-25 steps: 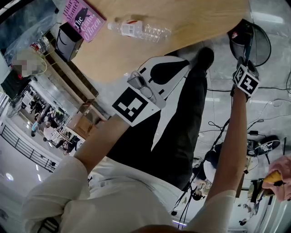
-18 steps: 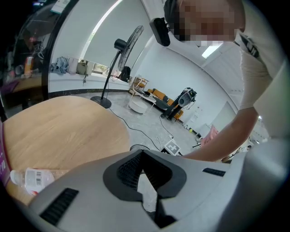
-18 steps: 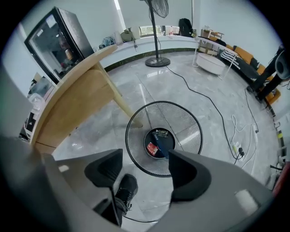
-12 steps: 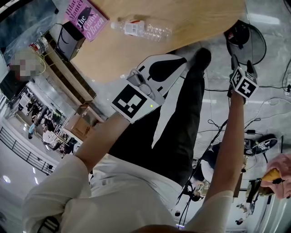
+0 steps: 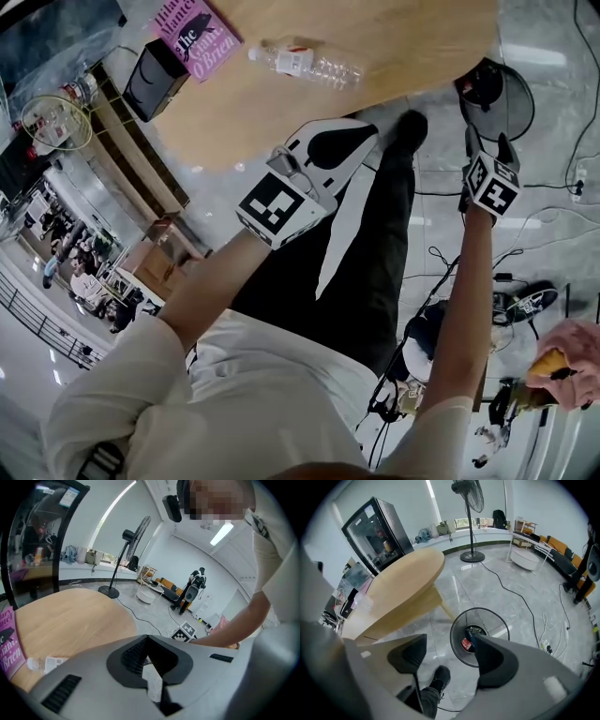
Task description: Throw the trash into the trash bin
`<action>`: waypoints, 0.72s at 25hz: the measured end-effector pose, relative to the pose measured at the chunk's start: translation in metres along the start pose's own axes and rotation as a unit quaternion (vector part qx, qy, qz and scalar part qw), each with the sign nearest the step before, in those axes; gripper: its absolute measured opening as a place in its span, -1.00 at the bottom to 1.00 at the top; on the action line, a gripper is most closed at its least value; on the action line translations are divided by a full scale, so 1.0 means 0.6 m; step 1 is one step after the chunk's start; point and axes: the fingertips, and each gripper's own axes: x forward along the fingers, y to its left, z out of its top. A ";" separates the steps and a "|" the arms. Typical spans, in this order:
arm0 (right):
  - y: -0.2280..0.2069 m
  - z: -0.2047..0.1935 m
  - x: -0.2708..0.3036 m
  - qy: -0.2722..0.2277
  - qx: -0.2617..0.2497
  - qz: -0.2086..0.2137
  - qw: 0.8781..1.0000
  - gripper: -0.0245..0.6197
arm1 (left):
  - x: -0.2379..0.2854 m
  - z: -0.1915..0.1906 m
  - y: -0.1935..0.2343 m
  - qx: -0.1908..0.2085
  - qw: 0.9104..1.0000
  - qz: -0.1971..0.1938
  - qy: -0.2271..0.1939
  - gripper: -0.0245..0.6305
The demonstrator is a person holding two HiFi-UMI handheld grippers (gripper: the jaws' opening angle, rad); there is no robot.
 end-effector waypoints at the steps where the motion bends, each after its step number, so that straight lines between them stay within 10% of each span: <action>1: 0.007 0.005 -0.006 -0.003 -0.003 0.002 1.000 0.11 | -0.006 0.002 0.001 -0.001 1.000 0.001 -0.002 -0.91; 18: 0.187 0.097 -0.055 -0.041 -0.127 0.064 0.989 0.10 | -0.092 -0.014 0.040 -0.030 0.999 0.035 -0.017 -0.91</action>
